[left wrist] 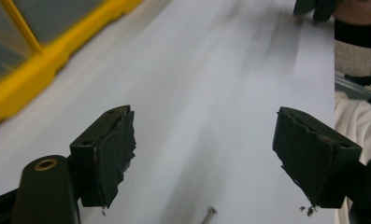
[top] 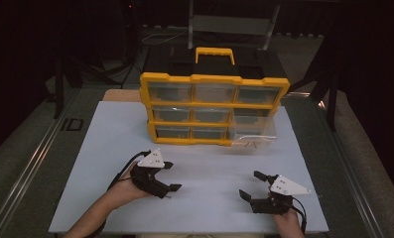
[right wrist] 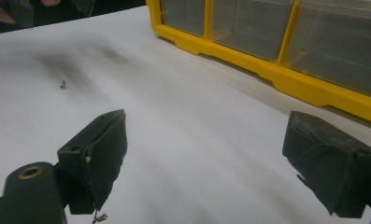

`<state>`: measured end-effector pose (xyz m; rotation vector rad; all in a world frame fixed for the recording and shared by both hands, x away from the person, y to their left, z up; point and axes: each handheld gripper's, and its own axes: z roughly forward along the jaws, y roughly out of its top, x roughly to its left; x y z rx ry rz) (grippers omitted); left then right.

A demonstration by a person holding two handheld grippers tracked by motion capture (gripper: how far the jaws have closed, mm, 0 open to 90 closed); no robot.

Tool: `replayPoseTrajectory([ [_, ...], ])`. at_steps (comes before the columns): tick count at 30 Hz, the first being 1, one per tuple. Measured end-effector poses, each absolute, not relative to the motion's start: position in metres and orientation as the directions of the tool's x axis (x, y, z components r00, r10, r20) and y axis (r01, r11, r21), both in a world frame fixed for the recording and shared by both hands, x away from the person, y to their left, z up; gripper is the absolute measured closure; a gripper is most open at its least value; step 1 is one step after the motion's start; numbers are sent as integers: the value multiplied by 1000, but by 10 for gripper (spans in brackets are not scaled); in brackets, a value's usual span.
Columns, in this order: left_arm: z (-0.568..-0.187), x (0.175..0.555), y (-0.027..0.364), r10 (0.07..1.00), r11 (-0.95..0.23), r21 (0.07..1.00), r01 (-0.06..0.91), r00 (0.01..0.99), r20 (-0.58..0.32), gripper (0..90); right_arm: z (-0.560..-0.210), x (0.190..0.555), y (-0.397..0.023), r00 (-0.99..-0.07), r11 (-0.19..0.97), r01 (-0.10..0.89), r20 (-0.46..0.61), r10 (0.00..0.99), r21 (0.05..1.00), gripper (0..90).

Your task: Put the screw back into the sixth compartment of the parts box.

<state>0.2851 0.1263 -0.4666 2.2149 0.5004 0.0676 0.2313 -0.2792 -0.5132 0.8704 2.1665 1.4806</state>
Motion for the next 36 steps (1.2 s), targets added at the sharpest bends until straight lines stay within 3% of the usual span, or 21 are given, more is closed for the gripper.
replayPoseTrajectory([
  [16, -506, 277, 135, 268, -688, 665, 291, 953, -141, 544, -513, 231, -279, -739, 258, 278, 34, 673, 925, 139],
  [27, -517, 279, 132, 244, -740, 625, 248, 965, -94, 675, -513, 231, -279, -739, 254, 280, 39, 673, 926, 139],
  [30, -517, 279, 133, 243, -743, 628, 232, 967, -70, 747, -513, 231, -279, -738, 254, 282, 40, 673, 925, 139],
  [36, -516, 278, 129, 221, -766, 612, 198, 974, -38, 776, -513, 231, -279, -739, 257, 281, 38, 672, 925, 139],
])
